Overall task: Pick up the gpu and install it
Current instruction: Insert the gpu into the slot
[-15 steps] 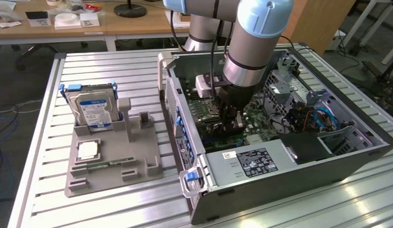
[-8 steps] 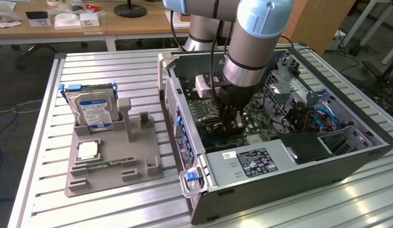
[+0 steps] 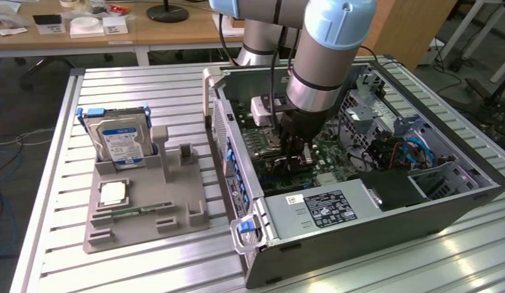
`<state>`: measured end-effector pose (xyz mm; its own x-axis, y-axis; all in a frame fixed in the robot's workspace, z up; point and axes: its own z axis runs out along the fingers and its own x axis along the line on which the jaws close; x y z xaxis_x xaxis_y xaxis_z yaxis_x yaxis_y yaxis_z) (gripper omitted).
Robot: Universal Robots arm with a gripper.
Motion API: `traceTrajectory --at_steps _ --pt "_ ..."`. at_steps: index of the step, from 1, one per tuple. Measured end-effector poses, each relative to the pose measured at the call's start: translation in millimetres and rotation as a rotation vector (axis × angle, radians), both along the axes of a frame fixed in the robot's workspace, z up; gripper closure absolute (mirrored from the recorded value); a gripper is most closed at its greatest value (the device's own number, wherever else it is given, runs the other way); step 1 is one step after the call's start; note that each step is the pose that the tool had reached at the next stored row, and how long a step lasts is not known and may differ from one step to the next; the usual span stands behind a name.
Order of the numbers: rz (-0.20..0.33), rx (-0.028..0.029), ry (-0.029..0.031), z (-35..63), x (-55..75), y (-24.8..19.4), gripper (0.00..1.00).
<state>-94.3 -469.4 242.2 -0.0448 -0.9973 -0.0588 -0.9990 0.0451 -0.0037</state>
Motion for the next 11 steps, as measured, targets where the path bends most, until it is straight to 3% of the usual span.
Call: traceTrajectory --at_steps 7,11 --pt "0.000 0.0004 -0.0003 6.0 0.1 0.2 0.60" --pt "0.000 0.0088 -0.0009 5.9 -0.1 0.5 0.60"
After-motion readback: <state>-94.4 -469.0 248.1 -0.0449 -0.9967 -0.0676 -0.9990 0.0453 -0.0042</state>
